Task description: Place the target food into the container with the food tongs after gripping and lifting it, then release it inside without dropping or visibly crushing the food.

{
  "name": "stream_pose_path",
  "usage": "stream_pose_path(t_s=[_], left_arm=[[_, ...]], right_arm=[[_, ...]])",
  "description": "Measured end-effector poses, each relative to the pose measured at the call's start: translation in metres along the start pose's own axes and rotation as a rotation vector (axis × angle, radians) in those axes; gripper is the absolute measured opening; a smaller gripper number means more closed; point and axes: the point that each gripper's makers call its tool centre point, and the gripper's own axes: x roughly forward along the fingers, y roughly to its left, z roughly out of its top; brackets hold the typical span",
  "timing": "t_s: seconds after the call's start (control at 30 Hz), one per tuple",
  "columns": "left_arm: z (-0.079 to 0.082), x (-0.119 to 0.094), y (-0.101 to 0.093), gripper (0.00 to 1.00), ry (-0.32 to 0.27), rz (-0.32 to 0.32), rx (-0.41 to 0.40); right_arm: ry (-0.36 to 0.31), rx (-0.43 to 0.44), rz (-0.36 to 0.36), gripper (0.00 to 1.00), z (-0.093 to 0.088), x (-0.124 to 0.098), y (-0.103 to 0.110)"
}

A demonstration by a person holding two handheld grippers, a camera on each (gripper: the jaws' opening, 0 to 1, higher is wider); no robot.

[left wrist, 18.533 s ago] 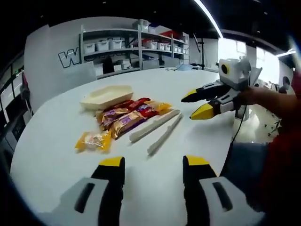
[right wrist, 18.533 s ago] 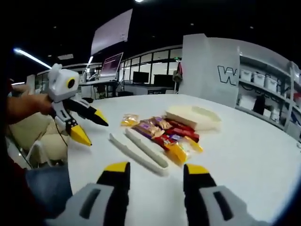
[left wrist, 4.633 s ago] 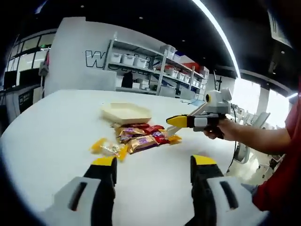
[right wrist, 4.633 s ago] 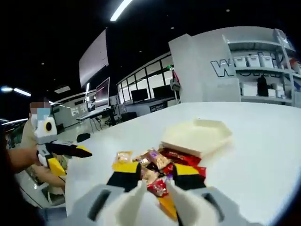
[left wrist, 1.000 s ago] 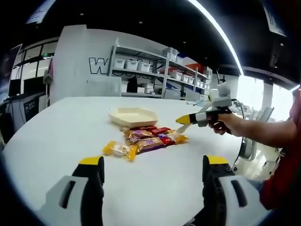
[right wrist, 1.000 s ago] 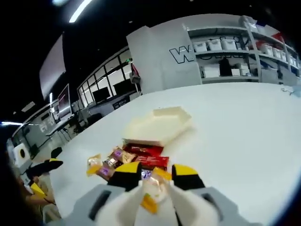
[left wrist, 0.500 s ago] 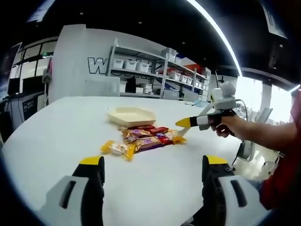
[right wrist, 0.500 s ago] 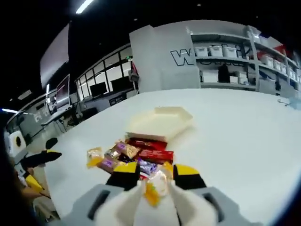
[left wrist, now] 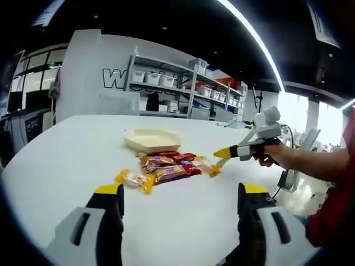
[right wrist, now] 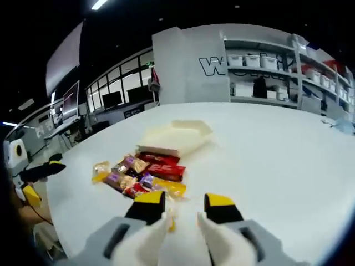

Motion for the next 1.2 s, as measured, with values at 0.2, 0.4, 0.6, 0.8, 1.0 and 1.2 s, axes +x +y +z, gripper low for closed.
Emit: stream_pose_path(t_s=[0.2, 0.4, 0.6, 0.8, 1.0, 1.2], left_arm=[[0.0, -0.001, -0.002, 0.82, 0.006, -0.002, 0.008], [0.0, -0.001, -0.001, 0.82, 0.009, 0.002, 0.012], [0.0, 0.0, -0.005, 0.82, 0.014, 0.0, 0.019], [-0.002, -0.002, -0.004, 0.81, 0.022, 0.005, 0.027], [-0.003, -0.003, -0.001, 0.81, 0.024, 0.013, 0.023], [-0.003, 0.0, -0.001, 0.81, 0.023, 0.01, 0.018]], right_arm=[[-0.013, 0.005, -0.022, 0.23, 0.007, 0.001, -0.016], [-0.048, 0.033, 0.095, 0.23, 0.019, -0.003, 0.013], [-0.054, 0.01, 0.205, 0.24, 0.02, 0.001, 0.041], [-0.032, -0.107, 0.23, 0.25, 0.014, 0.01, 0.048], [-0.028, -0.163, 0.242, 0.25, 0.01, 0.015, 0.05], [-0.005, -0.214, 0.239, 0.21, 0.006, 0.022, 0.052]])
